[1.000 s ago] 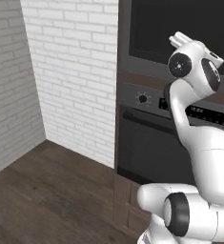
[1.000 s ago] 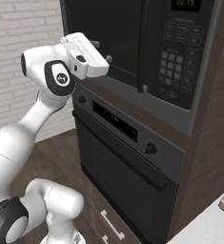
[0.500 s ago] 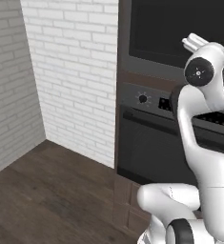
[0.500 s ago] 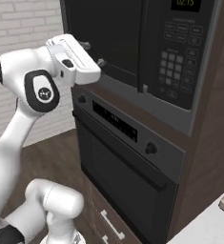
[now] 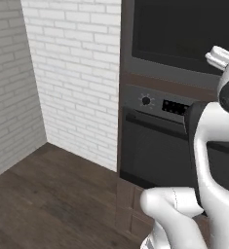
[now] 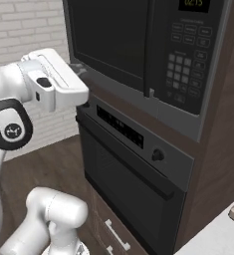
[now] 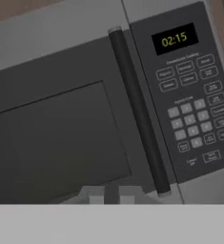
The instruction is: Pick the potato from the sink and place it in the bowl. Then pick the bowl and place it in the microwave. Then close the microwave door and press the start button.
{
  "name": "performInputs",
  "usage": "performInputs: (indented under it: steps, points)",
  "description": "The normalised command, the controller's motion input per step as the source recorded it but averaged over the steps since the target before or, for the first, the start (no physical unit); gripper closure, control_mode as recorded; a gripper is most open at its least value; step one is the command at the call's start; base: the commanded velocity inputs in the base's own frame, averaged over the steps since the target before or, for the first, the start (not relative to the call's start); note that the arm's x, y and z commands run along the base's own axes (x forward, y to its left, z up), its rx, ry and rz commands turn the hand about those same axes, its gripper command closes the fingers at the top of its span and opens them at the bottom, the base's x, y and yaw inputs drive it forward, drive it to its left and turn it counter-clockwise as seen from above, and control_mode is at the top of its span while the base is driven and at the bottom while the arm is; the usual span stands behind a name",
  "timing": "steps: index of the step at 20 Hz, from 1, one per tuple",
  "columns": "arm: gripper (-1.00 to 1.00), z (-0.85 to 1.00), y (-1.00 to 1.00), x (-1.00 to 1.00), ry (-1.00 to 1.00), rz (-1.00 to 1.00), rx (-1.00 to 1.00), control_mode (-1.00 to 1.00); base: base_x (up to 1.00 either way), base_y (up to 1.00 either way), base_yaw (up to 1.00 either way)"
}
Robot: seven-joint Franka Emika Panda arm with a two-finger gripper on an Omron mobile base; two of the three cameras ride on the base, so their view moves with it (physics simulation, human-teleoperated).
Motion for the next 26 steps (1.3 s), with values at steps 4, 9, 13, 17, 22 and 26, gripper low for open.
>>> performInputs:
  steps: [4,9,13,17,22,26]
  points:
    - [1.0,0.0,-0.22,-0.82,0.0,0.0,-0.09,-1.0,0.0,0.0,0.0]
    - [1.0,0.0,-0.21,-0.46,0.02,0.0,-0.08,-1.0,0.0,0.0,0.0]
    - [1.0,0.0,-0.31,-0.08,0.01,0.0,-0.01,-1.0,0.0,0.0,0.0]
    - [1.0,-0.29,-0.19,0.07,0.15,0.0,-0.03,-1.0,0.0,0.0,0.0]
    - [1.0,-0.45,-0.25,0.16,0.08,0.01,0.0,-1.0,0.0,0.0,0.0]
    - [1.0,-0.19,-0.35,0.17,-0.01,0.0,0.0,-1.0,0.0,0.0,0.0]
